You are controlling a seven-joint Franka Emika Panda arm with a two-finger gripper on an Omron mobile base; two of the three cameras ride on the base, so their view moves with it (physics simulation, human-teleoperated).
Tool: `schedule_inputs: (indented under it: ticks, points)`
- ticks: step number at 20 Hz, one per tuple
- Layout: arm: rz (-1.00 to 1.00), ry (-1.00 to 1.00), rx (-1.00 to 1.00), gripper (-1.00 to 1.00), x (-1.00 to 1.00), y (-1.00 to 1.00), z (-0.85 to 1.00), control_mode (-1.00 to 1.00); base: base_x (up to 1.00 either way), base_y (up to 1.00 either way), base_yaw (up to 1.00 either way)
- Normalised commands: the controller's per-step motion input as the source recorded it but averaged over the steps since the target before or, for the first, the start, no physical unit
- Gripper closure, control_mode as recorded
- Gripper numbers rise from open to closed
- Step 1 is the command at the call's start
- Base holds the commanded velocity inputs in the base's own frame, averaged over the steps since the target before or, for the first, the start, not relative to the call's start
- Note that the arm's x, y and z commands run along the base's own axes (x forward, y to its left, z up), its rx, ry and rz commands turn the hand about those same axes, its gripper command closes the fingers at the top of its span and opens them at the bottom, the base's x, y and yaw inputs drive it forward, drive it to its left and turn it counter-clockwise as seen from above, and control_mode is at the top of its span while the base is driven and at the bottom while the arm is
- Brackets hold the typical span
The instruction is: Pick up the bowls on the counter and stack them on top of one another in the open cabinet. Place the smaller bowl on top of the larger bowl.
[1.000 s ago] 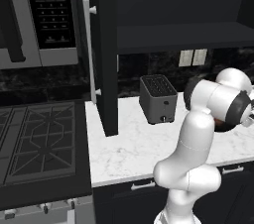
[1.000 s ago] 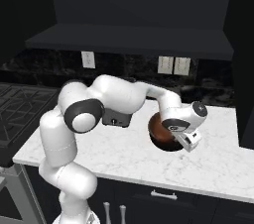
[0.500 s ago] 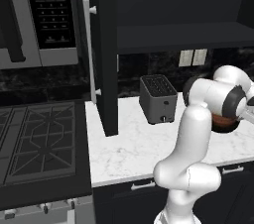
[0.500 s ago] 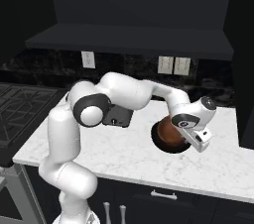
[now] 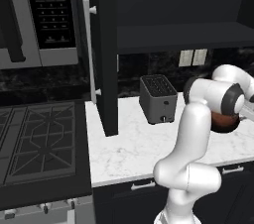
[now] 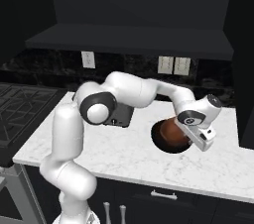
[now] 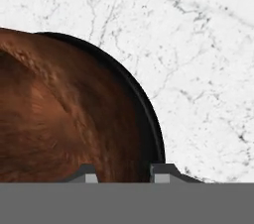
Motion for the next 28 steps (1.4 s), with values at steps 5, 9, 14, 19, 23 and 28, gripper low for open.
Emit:
schedule_inputs:
  ticks: [5,9,14,19,23,28]
  points:
    - [-0.02,-0.13,0.01,-1.00,-0.28,0.12,0.07,-1.00,0.00,0.00,0.00]
    - [-0.01,-0.18,0.00,-1.00,-0.79,0.34,0.41,-1.00,0.00,0.00,0.00]
    - [-0.06,-0.06,0.04,-1.00,-0.46,0.16,0.06,-1.00,0.00,0.00,0.00]
    - [-0.10,-0.03,0.16,-1.00,-0.06,-0.04,-0.32,-1.00,0.00,0.00,0.00]
    - [-0.10,-0.05,0.14,-1.00,0.00,0.00,-0.38,-1.00,0.00,0.00,0.00]
    - [-0.12,-0.03,0.08,-1.00,0.10,0.02,-0.30,-1.00,0.00,0.00,0.00]
